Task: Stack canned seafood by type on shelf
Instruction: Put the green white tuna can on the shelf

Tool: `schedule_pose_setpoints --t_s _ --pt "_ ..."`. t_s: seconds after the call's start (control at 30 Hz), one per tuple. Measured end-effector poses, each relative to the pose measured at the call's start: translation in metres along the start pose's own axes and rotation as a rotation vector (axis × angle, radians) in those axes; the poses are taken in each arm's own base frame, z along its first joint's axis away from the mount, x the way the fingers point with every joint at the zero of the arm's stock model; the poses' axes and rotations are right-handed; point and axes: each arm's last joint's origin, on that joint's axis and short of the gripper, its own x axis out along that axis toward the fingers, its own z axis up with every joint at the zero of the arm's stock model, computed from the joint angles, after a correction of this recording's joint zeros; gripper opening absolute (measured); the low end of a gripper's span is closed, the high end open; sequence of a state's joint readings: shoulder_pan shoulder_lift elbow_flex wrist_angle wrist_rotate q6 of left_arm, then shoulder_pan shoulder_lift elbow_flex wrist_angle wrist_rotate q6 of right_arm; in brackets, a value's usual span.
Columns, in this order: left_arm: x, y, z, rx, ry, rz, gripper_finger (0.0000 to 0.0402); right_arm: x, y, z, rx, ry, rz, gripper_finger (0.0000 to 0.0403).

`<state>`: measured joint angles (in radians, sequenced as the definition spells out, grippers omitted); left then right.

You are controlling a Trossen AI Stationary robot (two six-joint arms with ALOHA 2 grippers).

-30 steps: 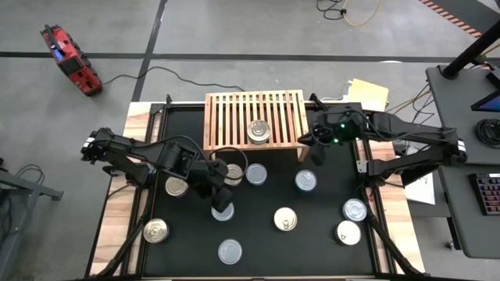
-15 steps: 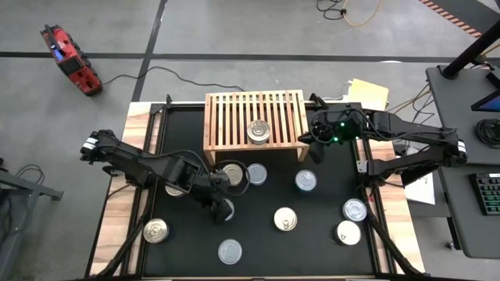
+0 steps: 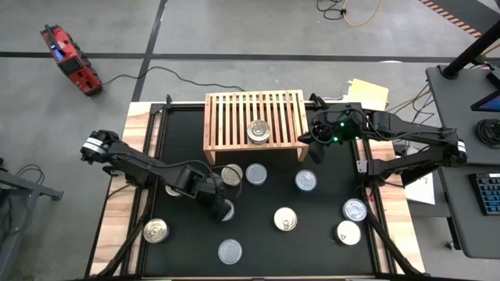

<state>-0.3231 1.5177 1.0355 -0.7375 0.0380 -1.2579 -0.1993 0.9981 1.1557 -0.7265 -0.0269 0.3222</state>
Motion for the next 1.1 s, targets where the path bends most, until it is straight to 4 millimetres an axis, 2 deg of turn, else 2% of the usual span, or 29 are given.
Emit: schedule_pose_setpoints --t_s 0.23,0.4,0.47,0.53,0.63,0.83,0.97,1.1 --pt "0.010 0.014 0.003 -0.074 0.005 0.053 0.0237 0.000 0.000 0.000 0.000 0.000 0.000 0.0013" --pt "0.011 0.013 0.005 -0.060 -0.007 0.031 0.0244 0.000 0.000 0.000 0.000 0.000 0.000 0.0013" --pt "0.011 0.006 0.008 -0.040 -0.029 -0.033 0.0241 0.000 0.000 0.000 0.000 0.000 0.000 0.0013" --pt "0.009 -0.008 0.012 0.002 -0.070 -0.188 0.0233 0.000 0.000 0.000 0.000 -0.001 0.000 0.0013" --pt "0.006 -0.028 0.016 0.055 -0.119 -0.332 0.0196 0.000 0.000 0.000 0.000 -0.001 0.000 0.0013" --pt "0.035 -0.025 0.013 0.053 -0.035 -0.112 0.0023 0.000 0.000 0.000 0.000 -0.004 -0.002 0.0013" --pt "0.052 -0.031 0.013 0.068 -0.011 -0.058 0.0015 0.000 0.000 0.000 -0.008 -0.004 -0.002 0.0013" --pt "0.053 -0.041 0.015 0.113 -0.017 -0.042 0.0002 0.000 0.000 0.000 -0.010 -0.004 -0.002 0.0013"
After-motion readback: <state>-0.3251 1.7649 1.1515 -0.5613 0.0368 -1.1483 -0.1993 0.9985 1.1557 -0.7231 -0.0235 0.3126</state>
